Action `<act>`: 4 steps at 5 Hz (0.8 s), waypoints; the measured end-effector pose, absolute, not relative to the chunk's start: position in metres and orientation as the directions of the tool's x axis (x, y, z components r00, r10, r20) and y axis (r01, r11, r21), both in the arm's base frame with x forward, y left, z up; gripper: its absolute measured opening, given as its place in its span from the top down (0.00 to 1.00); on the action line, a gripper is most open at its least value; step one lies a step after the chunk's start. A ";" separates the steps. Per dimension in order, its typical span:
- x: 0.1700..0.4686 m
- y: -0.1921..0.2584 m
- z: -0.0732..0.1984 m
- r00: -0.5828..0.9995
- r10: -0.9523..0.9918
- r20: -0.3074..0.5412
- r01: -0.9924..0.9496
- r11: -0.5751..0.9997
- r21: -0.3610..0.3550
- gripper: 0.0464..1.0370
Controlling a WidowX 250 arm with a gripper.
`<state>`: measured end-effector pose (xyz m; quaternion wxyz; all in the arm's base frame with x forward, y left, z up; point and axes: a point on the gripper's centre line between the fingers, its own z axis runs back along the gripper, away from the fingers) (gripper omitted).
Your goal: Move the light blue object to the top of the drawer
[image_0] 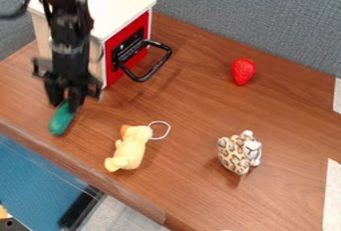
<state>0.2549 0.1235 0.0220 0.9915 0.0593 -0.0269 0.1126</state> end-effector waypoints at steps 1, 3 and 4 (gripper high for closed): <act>0.255 0.118 0.053 0.967 0.248 0.064 -0.252 0.966 0.064 0.90; 0.297 0.128 0.115 0.934 0.328 0.139 -0.331 0.944 0.003 0.98; 0.287 0.129 0.108 0.935 0.332 0.122 -0.339 0.940 0.043 0.84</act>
